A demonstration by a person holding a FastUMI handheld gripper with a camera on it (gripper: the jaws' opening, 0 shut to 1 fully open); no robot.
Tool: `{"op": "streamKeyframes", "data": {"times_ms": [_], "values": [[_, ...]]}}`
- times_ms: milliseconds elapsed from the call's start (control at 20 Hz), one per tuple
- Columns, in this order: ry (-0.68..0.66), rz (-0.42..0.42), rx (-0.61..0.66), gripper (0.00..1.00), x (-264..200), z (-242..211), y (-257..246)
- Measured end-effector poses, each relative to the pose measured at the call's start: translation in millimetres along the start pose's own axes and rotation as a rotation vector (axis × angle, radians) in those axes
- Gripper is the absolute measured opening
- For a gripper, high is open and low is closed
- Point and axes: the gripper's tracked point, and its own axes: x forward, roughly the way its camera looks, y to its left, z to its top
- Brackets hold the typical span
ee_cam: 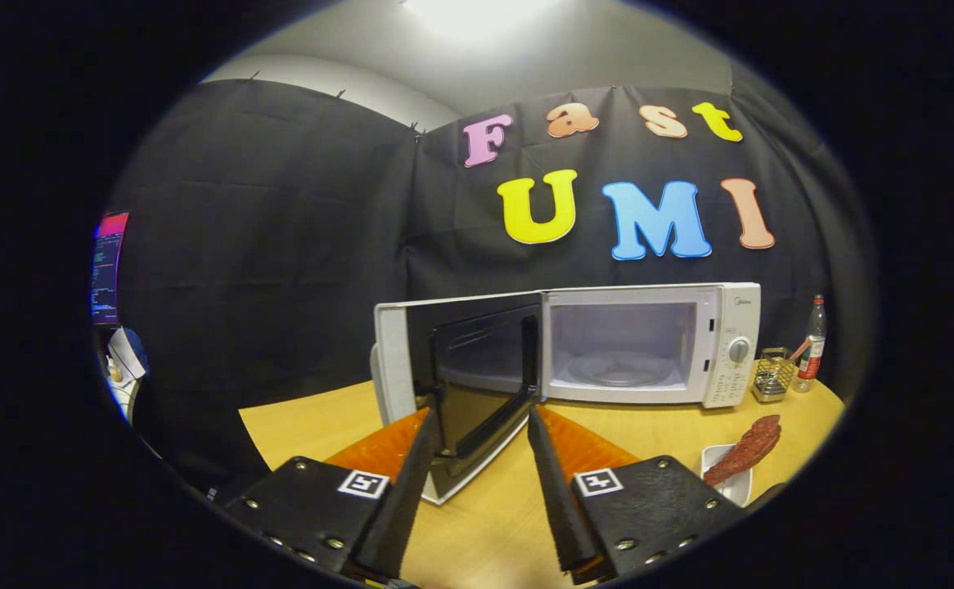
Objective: Open the microwave, put the food inside, and close the microwave door.
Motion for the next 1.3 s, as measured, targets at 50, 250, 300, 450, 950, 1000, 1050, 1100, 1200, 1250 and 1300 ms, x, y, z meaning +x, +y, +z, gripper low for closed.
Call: {"op": "streamKeyframes", "data": {"times_ms": [50,250,300,450,950,1000,1050,1100,1200,1250,1300], "values": [[0.009,-0.023,-0.009,0.81,-2,-3,-19],[0.023,-0.111,-0.007,0.94,-13,-11,-87],[0.026,-0.127,-0.003,0.94,-15,-13,-101],[0.041,-0.17,0.035,0.94,-19,-16,-143],[0.125,-0.34,0.168,0.94,-12,-47,-269],[0.137,-0.342,0.206,0.94,-9,-53,-276],[0.15,-0.336,0.256,0.94,-6,-59,-279],[0.165,-0.325,0.311,0.94,-3,-67,-280],[0.177,-0.283,0.409,0.94,3,-76,-272],[0.178,-0.27,0.448,0.9,6,-78,-268],[0.18,-0.253,0.477,0.83,7,-81,-265]]}}
